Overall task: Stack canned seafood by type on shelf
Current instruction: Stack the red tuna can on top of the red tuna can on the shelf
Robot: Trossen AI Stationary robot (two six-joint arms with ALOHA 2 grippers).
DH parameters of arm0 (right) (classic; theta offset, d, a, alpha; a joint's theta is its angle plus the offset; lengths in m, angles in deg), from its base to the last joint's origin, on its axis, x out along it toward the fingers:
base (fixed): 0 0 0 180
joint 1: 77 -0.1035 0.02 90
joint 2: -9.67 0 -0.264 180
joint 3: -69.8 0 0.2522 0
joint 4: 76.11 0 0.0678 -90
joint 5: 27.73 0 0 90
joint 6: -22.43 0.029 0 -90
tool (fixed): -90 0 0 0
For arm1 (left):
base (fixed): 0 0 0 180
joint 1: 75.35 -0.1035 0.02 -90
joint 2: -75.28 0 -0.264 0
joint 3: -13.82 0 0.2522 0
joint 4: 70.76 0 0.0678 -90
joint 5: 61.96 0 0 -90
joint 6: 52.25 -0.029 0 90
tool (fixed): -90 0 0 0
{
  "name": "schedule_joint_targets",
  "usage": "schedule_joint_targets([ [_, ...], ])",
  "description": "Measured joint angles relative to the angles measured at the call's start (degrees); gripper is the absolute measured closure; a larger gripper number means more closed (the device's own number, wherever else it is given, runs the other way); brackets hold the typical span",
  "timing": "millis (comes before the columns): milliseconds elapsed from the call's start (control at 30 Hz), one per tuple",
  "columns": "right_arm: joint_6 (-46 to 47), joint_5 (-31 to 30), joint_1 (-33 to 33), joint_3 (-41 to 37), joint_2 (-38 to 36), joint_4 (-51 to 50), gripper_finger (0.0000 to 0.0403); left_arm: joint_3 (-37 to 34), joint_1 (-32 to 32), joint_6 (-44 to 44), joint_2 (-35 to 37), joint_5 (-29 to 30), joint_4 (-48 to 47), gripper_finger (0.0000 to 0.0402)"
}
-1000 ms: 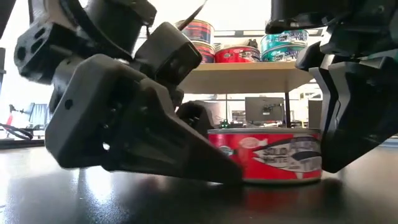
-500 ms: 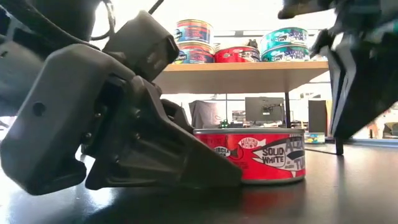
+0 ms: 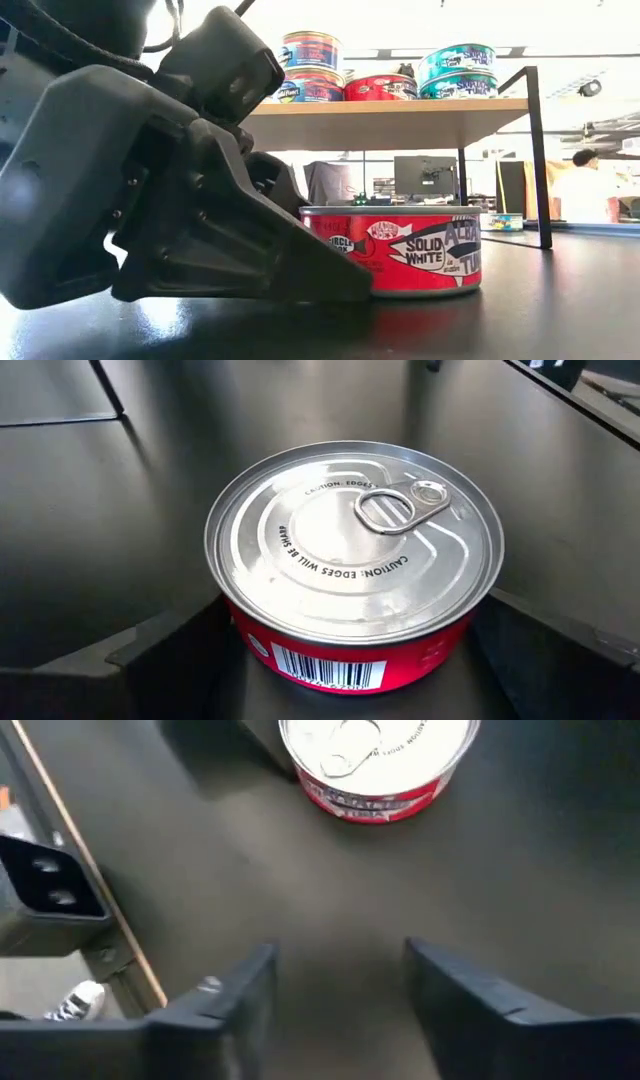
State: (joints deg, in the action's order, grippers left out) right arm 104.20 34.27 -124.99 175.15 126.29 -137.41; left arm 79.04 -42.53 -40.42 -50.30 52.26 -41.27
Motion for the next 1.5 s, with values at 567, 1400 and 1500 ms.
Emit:
schedule_joint_targets([
  [567,2.1,-8.0,-1.5,-0.1,5.8,-0.8,0.0023,-0.2,-1.4,2.6,4.4,-6.7,-7.4,0.0009],
  [1400,-0.4,-30.8,-1.5,-0.1,15.6,12.7,0.0023,-0.2,-3.9,-2.0,13.8,-8.7,-27.8,0.0001],
  [1500,-2.2,-32.7,-1.1,-0.1,16.4,16.3,0.0023,-0.8,-4.0,-3.0,16.1,-7.0,-32.8,0.0001],
])
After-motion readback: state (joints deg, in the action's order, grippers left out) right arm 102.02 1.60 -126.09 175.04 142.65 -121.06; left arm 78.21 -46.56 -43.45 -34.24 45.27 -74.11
